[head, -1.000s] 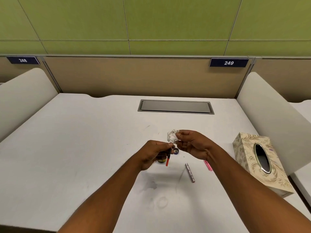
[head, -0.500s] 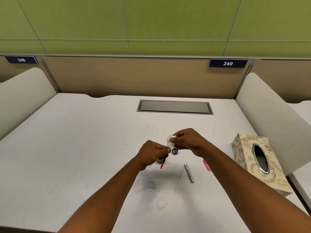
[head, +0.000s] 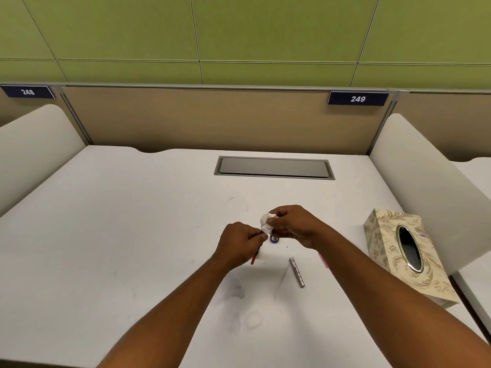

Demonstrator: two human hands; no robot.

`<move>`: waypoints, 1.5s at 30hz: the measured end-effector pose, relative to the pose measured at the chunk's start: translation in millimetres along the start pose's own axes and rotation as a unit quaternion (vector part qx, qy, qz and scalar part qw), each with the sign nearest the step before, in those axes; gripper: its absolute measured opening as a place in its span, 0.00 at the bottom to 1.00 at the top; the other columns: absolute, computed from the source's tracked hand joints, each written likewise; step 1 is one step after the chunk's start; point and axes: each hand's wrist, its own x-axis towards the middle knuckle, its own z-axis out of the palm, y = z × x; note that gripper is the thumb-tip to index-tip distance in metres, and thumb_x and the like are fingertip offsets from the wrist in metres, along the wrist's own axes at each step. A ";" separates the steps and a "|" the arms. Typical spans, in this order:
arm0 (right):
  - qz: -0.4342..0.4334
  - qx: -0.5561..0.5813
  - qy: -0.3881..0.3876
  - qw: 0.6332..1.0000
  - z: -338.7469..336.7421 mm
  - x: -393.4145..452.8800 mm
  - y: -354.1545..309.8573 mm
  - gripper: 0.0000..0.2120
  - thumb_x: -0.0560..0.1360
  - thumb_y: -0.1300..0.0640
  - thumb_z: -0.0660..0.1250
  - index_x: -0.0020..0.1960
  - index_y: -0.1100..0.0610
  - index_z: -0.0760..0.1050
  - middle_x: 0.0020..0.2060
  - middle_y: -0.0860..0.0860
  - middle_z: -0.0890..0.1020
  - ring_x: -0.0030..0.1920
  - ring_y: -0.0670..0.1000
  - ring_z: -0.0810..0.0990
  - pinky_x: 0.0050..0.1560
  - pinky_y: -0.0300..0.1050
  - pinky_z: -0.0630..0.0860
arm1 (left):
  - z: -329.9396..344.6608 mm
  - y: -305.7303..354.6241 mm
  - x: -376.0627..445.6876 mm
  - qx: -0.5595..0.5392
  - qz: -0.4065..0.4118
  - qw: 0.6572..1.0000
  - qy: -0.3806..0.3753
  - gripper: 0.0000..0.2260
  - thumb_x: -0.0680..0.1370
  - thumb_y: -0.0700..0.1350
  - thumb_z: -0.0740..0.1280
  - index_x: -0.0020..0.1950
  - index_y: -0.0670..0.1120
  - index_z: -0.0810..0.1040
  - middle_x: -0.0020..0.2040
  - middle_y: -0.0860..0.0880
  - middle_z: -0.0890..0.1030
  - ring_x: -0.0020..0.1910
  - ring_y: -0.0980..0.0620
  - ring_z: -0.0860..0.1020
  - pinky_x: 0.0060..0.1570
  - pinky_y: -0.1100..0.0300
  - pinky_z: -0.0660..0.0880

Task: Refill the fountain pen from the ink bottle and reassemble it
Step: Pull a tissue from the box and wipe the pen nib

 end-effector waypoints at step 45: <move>-0.027 0.175 0.004 0.984 2.4 -13.2 -9.3 0.07 0.76 0.62 0.69 0.53 0.63 0.82 0.42 0.54 0.83 0.40 0.50 0.79 0.42 0.38 0.77 | -10.6 16.7 -2.6 -0.520 -0.181 0.813 -0.187 0.10 0.81 0.44 0.64 0.50 0.41 0.83 0.38 0.47 0.83 0.39 0.52 0.83 0.66 0.43 0.71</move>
